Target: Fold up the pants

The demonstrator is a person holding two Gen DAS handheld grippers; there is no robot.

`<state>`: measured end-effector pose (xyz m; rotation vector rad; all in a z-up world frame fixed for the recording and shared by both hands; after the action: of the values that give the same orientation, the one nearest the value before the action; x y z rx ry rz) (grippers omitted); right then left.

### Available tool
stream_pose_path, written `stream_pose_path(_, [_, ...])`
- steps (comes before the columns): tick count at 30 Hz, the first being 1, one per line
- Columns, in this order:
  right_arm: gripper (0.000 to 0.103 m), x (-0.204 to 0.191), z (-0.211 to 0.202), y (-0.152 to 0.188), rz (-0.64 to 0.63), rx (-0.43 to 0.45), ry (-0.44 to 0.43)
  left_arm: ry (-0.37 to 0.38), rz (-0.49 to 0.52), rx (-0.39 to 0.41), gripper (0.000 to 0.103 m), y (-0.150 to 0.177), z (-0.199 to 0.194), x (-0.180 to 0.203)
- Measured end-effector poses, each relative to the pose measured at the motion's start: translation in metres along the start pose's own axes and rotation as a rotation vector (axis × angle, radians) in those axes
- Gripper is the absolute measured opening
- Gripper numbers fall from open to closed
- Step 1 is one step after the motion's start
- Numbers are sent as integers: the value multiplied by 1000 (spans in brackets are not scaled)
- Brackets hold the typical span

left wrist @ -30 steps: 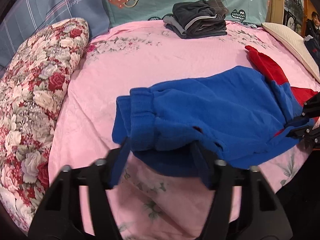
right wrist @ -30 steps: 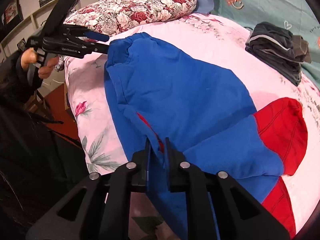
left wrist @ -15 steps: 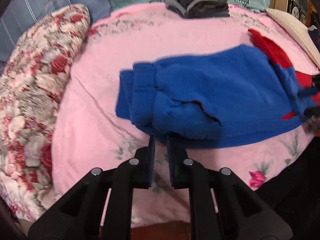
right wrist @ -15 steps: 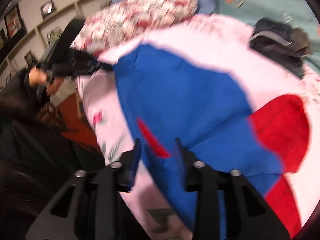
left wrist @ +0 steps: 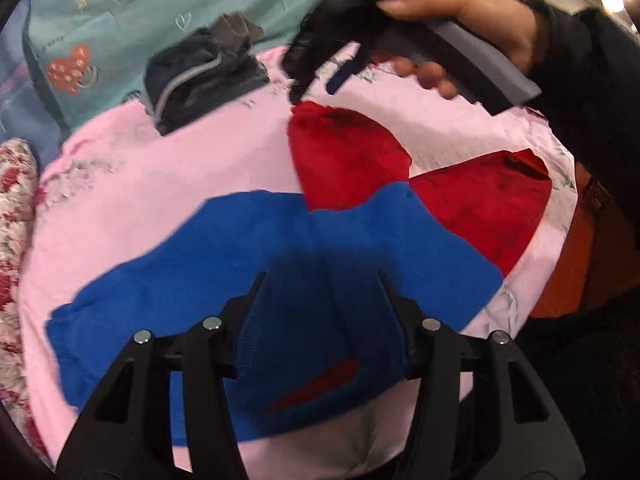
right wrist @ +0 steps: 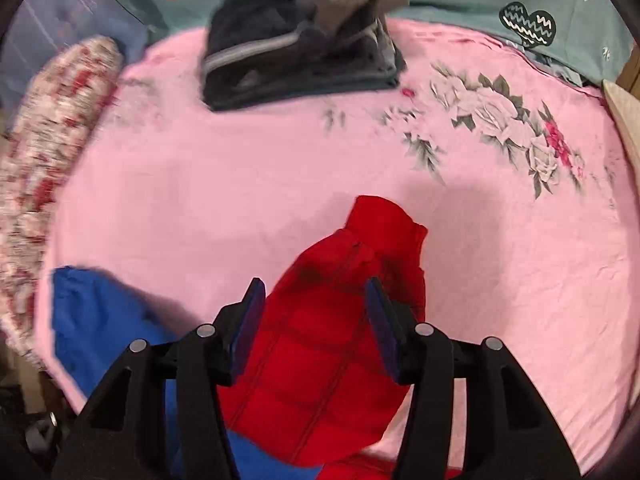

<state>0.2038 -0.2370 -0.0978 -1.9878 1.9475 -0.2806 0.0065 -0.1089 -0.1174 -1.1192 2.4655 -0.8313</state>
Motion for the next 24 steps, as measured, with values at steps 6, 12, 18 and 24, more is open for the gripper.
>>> stream_pose_path(6, [52, 3, 47, -11, -20, -93, 170, 83, -65, -82, 34, 10, 37, 6])
stream_pose_path(12, [6, 29, 47, 6, -25, -111, 157, 127, -35, -68, 2, 14, 33, 22])
stream_pose_path(18, [6, 78, -50, 37, 89, 98, -2, 165, 8, -6, 1, 1, 11, 37])
stream_pose_path(24, [6, 134, -160, 126, 236, 337, -57, 226, 151, 20, 1, -4, -15, 75])
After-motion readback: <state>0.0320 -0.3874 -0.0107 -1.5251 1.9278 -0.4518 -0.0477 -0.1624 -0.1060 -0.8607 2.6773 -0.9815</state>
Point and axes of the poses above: each gripper's, at about its wrist camera, not at the fingertips, and z roughly the way its jaws point, x to its right, y to its underside, the point moved 8 cm from there along z, roughly the way its jaws point, and after that the axes turned 1 degree about -z, right-handed, at the moved point
